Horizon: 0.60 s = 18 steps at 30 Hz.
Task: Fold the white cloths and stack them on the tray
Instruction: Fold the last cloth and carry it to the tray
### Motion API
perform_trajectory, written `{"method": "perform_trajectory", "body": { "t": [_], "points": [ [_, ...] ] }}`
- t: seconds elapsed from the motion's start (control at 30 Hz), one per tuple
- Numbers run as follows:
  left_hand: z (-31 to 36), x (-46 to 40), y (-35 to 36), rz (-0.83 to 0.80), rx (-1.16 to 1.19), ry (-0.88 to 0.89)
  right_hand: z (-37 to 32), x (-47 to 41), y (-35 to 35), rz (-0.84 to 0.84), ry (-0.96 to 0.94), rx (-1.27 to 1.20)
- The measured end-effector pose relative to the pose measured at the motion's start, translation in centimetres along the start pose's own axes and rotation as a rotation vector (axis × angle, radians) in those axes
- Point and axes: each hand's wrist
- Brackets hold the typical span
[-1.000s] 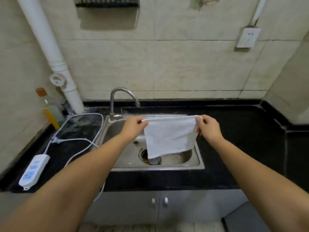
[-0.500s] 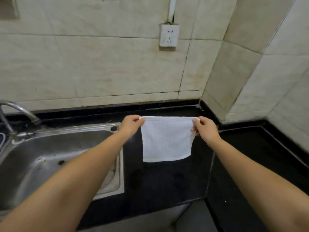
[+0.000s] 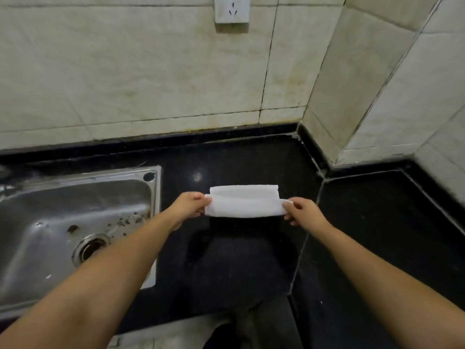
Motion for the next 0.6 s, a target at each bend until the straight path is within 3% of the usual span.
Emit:
{"method": "perform_trajectory", "body": {
  "t": [0.17,0.6],
  "points": [
    [-1.9,-2.1,0.3,-0.031,-0.093,-0.090,2.6,-0.4,1.2,-0.091,0.107,0.099],
    [-0.7,-11.5,0.5,0.140,-0.574,-0.002,0.5,-11.2,2.2,0.084,0.236,0.387]
  ]
}}
Point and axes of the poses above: each hand's wrist, its own x-axis away from the middle knuckle, its own y-axis out of the palm, z = x × y, and after that the axes turned 3 degrees about x, right-handed
